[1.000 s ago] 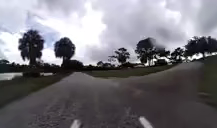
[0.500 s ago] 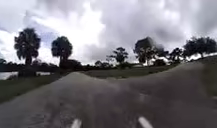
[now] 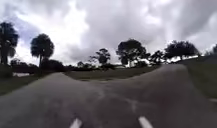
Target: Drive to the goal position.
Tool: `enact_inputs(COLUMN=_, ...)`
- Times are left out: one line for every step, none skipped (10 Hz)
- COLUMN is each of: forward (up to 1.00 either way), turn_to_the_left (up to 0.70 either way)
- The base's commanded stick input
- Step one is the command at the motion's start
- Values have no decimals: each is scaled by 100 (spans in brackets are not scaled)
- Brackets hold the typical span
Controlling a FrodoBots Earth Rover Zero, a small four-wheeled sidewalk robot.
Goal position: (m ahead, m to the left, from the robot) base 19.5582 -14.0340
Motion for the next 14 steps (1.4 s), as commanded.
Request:
enact_inputs(forward=70, turn_to_the_left=-26)
enact_inputs(forward=70, turn_to_the_left=-35)
enact_inputs(forward=70, turn_to_the_left=-35)
enact_inputs(forward=70, turn_to_the_left=-35)
enact_inputs(forward=70, turn_to_the_left=-35)
enact_inputs(forward=70, turn_to_the_left=-35)
enact_inputs(forward=70, turn_to_the_left=-35)
enact_inputs(forward=70, turn_to_the_left=-35)
enact_inputs(forward=70, turn_to_the_left=-35)
enact_inputs(forward=70, turn_to_the_left=-35)
enact_inputs(forward=70, turn_to_the_left=-34)
enact_inputs(forward=70, turn_to_the_left=-20)
enact_inputs(forward=70, turn_to_the_left=-4)
enact_inputs(forward=70, turn_to_the_left=0)
